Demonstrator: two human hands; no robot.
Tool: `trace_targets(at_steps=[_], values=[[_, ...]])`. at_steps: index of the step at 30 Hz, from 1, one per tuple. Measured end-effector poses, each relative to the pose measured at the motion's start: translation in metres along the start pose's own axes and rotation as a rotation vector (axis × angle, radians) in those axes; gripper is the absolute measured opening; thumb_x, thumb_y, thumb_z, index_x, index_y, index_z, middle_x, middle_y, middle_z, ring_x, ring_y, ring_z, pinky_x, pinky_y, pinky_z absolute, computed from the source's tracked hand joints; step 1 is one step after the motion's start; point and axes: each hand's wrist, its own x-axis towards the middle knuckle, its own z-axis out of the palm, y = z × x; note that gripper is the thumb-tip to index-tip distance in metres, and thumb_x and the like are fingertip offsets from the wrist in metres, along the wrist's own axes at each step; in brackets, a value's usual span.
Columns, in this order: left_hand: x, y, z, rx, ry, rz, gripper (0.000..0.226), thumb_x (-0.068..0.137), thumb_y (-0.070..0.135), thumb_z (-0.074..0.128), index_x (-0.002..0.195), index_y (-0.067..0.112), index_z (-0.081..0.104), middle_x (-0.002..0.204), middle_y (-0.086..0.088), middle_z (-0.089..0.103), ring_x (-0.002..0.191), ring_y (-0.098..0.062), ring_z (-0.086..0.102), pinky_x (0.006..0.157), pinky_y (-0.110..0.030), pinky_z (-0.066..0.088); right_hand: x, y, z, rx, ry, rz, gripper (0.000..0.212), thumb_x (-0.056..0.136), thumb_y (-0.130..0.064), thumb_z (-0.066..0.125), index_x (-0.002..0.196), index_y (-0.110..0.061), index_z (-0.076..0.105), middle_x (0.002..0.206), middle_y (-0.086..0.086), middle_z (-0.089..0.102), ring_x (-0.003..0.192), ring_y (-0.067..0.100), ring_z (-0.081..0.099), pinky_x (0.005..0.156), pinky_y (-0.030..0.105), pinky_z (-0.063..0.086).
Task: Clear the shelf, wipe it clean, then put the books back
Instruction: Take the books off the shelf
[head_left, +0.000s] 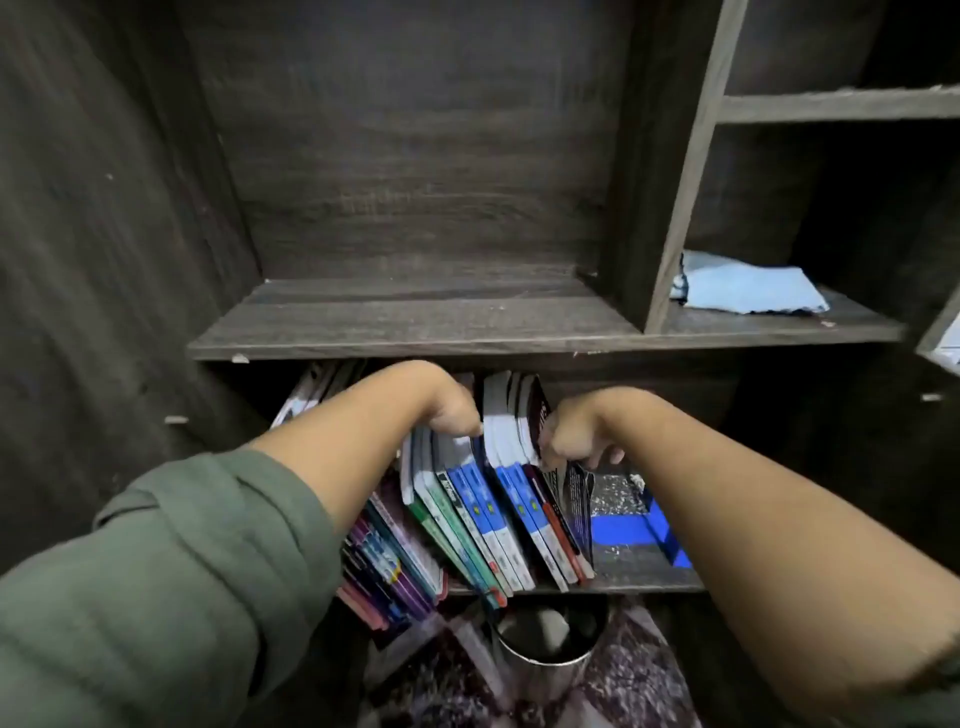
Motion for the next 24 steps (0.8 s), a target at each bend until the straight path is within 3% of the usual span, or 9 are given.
trace_targets(at_steps=[1,2,4,6,10,13,20,24], values=[[0.002,0.001,0.007,0.021,0.004,0.009,0.05,0.107,0.027,0.029,0.146,-0.005,0.031,0.155,-0.018,0.028,0.14,-0.03,0.032,0.103,-0.026,0.029,0.002,0.002,0.008,-0.049,0.041,-0.036,0.037,0.097,-0.029,0.054,0.123,-0.003,0.052,0.105,0.014,0.064,0.071,0.022,0.058,0.045,0.017,0.042],[0.007,-0.001,0.016,0.019,0.03,0.011,0.046,0.107,0.023,0.03,0.144,-0.005,0.035,0.152,-0.019,0.033,0.137,-0.03,0.036,0.099,-0.026,0.031,0.004,0.004,0.015,-0.069,0.1,-0.052,0.039,0.096,-0.028,0.056,0.124,-0.001,0.054,0.107,0.014,0.064,0.071,0.022,0.059,0.047,0.019,0.045],[0.021,-0.006,0.037,-0.025,0.03,-0.036,0.043,0.104,0.021,0.036,0.141,-0.001,0.041,0.147,-0.018,0.041,0.134,-0.031,0.041,0.1,-0.03,0.035,0.013,0.009,0.032,-0.075,0.211,-0.083,0.047,0.094,-0.026,0.058,0.134,-0.004,0.052,0.13,0.014,0.058,0.103,0.027,0.061,0.08,0.029,0.054],[0.025,-0.009,0.053,0.002,0.093,-0.03,0.049,0.102,0.024,0.039,0.146,0.004,0.034,0.152,-0.017,0.034,0.139,-0.033,0.033,0.11,-0.036,0.028,0.018,0.014,0.049,0.029,0.295,-0.104,0.056,0.092,-0.024,0.059,0.143,-0.009,0.042,0.141,0.014,0.051,0.123,0.03,0.053,0.102,0.034,0.044],[0.026,-0.015,0.076,-0.118,0.174,-0.055,0.058,0.103,0.029,0.028,0.155,0.015,0.009,0.162,-0.011,-0.001,0.148,-0.037,-0.003,0.12,-0.046,0.004,0.026,0.022,0.072,0.196,0.415,-0.184,0.075,0.09,-0.021,0.063,0.152,-0.025,0.021,0.143,0.016,0.046,0.117,0.031,0.055,0.095,0.031,0.045],[0.033,-0.022,0.095,-0.178,0.253,-0.031,0.061,0.099,0.038,0.017,0.155,0.017,0.003,0.162,-0.011,-0.006,0.147,-0.033,-0.014,0.12,-0.052,0.001,0.03,0.02,0.082,0.253,0.502,-0.258,0.085,0.088,-0.017,0.067,0.153,-0.032,0.014,0.139,0.015,0.047,0.119,0.03,0.053,0.099,0.038,0.045],[0.021,-0.012,0.121,-0.217,0.565,-0.047,0.055,0.103,0.042,0.012,0.155,0.023,0.014,0.162,-0.006,0.007,0.149,-0.029,-0.003,0.116,-0.048,0.02,0.046,0.013,0.117,0.301,0.617,-0.345,0.077,0.094,-0.019,0.058,0.149,-0.047,0.012,0.155,0.012,0.024,0.129,0.034,0.045,0.104,0.045,0.043],[0.024,-0.009,0.127,-0.164,0.645,-0.077,0.055,0.103,0.041,0.014,0.153,0.022,0.024,0.16,-0.007,0.019,0.148,-0.029,0.01,0.112,-0.046,0.028,0.053,0.013,0.128,0.327,0.657,-0.346,0.081,0.093,-0.024,0.062,0.15,-0.046,0.007,0.151,0.013,0.029,0.121,0.032,0.052,0.099,0.044,0.046]])
